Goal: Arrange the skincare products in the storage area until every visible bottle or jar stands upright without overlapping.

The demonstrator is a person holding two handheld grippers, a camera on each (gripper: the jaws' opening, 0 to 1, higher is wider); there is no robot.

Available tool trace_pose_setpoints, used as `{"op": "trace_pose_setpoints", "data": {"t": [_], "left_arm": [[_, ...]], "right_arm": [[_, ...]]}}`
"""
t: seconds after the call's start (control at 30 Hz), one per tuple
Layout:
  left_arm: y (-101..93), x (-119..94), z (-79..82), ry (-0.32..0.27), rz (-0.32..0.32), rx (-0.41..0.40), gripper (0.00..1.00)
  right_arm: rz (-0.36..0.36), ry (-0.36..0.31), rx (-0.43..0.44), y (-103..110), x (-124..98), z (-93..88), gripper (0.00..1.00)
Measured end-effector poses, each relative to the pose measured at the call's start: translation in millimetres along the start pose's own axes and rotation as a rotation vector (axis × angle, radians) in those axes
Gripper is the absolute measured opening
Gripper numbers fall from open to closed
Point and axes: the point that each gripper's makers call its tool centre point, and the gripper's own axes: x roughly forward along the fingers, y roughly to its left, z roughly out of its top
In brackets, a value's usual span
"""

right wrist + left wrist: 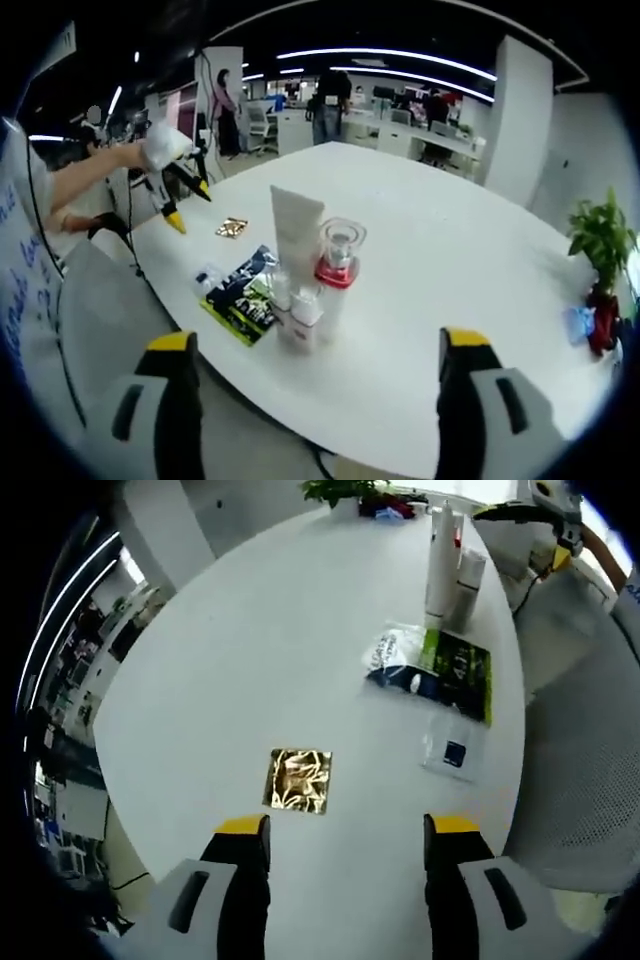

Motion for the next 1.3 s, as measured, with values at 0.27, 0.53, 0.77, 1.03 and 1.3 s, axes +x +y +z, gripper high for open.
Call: {"op": "trace_pose_setpoints", "data": {"t": [0.27, 0.53, 0.77, 1.03, 1.3], "left_arm": [[22.6, 16.9, -6.2, 0.055, 0.036, -0.005, 0.52], [35.8, 27.0, -11.7, 0.080, 0.058, -0.024, 0.44], [51.1, 32.8, -19.2, 0.113, 0.112, -0.018, 0.40], [54.4, 40.2, -24.8, 0.129, 0.114, -0.025, 0.39], [54.3, 45.2, -28.8, 0.126, 0.098, -0.065, 0.38]], "right_arm": [[0.003, 0.004, -0.004, 0.6, 0.7, -0.2, 1.00], [-0.005, 0.017, 0.005, -1.3, -1.7, -6.7, 1.00], [-0.004, 0.017, 0.008, -1.7, -2.2, -7.3, 1.00], [-0.002, 0.014, 0.006, -1.5, -2.8, -6.4, 1.00], [0.004, 0.015, 0.007, -0.4, -2.4, -7.4, 1.00]]}}
